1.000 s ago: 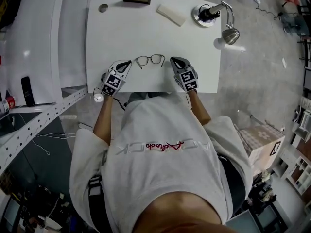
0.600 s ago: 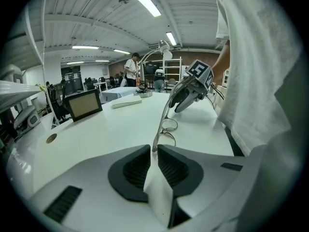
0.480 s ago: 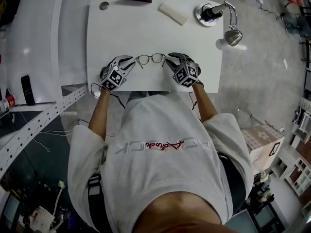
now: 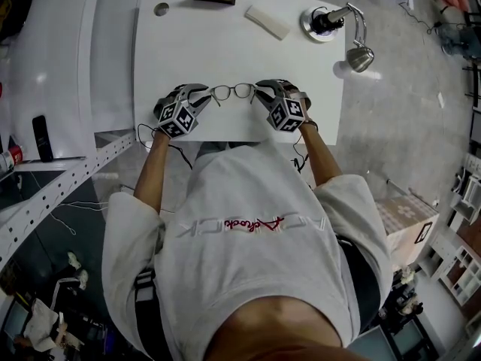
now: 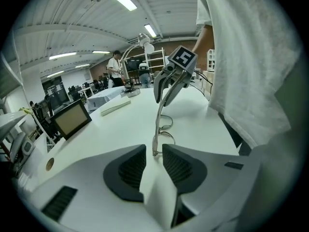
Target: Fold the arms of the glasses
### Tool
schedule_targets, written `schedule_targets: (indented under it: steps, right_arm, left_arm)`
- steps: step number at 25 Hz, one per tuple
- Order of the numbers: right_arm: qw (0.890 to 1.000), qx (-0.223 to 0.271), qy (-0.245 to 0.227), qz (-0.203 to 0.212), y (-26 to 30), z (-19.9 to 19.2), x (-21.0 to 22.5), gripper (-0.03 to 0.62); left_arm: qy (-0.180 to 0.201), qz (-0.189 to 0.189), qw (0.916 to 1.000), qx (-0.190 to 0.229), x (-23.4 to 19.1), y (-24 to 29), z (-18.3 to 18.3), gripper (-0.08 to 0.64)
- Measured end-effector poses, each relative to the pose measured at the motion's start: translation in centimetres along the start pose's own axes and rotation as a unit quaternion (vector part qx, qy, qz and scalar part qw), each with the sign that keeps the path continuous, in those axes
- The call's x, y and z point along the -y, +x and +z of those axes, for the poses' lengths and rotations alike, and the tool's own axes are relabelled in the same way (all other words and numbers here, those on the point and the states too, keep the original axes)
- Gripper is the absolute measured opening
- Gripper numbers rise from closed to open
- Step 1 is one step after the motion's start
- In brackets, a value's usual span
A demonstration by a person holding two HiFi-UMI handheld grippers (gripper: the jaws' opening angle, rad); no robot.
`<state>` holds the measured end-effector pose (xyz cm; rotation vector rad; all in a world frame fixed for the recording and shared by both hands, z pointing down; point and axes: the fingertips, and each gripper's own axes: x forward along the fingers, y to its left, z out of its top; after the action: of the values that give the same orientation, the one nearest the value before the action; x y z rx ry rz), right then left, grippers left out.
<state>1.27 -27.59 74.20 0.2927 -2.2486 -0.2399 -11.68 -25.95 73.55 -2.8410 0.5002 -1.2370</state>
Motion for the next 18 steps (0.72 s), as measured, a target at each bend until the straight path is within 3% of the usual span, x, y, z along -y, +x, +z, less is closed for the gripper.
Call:
schedule_targets:
  steps: [8,12,18]
  right_arm:
    - [1.0,0.001,-0.026,0.001,0.45,0.47,0.31,0.06]
    - [0.999,0.001,-0.033,0.003,0.48,0.42,0.27,0.057]
    - [1.0,0.003,-0.025,0.007,0.48,0.51,0.28,0.052]
  left_arm:
    - [0.026,-0.008,0.9996,-0.009,-0.23,0.53,0.6,0.107]
    - [0.03,-0.01,0.9995,-0.01,-0.15,0.56,0.79,0.055]
    - [0.043,-0.022,0.9987,-0.014,0.02,0.7,0.77,0.044]
